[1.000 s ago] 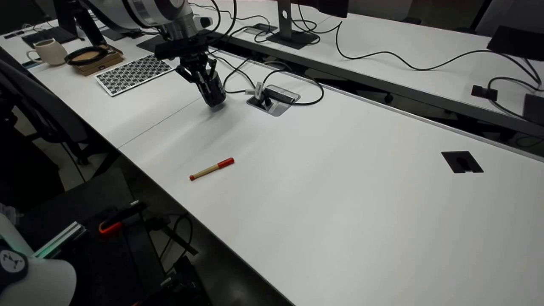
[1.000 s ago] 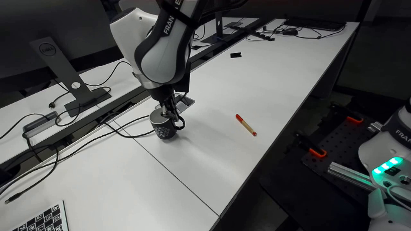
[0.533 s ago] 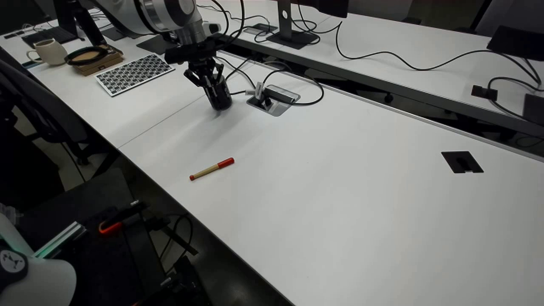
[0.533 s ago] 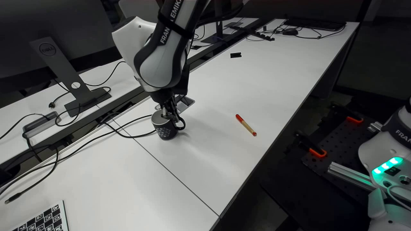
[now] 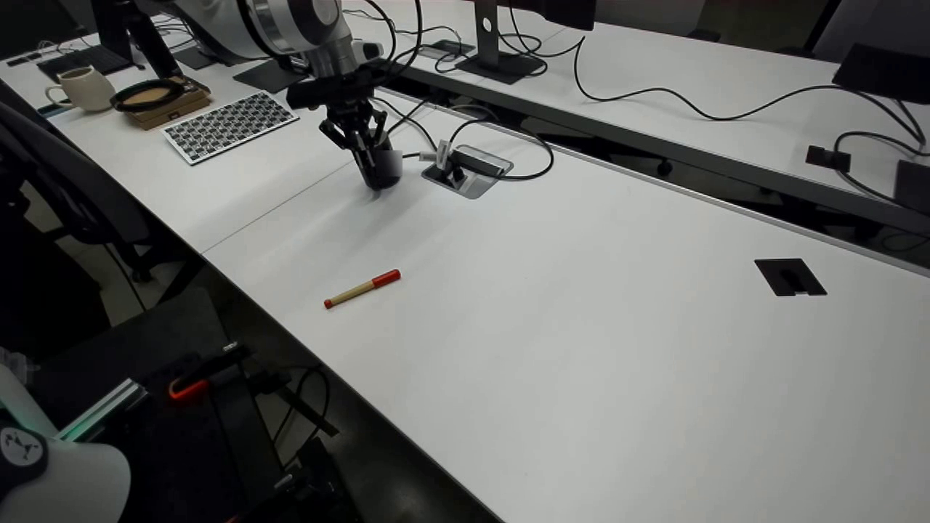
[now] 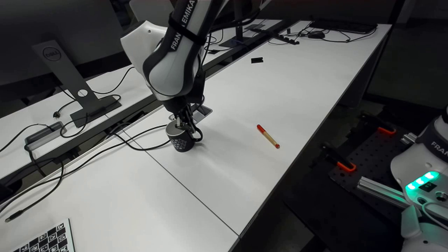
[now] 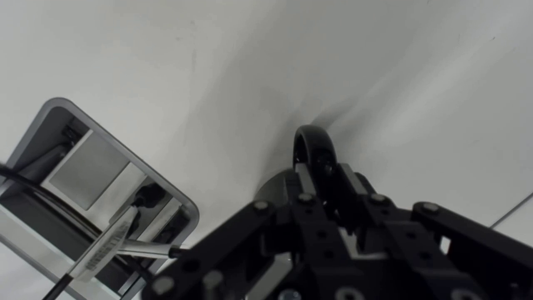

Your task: Move the black mug to the left

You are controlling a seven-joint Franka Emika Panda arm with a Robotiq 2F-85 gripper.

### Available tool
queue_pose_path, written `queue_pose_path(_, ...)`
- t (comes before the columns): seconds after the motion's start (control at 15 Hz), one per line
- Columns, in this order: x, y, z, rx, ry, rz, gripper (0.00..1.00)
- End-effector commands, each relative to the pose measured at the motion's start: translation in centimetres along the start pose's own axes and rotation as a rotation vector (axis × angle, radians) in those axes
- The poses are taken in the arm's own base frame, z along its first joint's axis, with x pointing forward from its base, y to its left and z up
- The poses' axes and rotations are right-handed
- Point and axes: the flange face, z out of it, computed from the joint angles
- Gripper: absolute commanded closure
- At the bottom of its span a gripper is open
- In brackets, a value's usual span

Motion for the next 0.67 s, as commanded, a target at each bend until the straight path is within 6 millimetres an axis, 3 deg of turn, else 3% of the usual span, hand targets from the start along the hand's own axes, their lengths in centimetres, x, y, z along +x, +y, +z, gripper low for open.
queue_pose_path(0.0, 0.9, 1.1, -1.0, -0.005, -0.002, 0.040, 0.52)
queue_pose_path(0.4, 0.8, 2.5, -2.7, -0.002, 0.026, 0.077, 0.06)
queue_pose_path(0.6, 0.6, 3.4, -3.7, -0.010, 0.045, 0.096, 0.00)
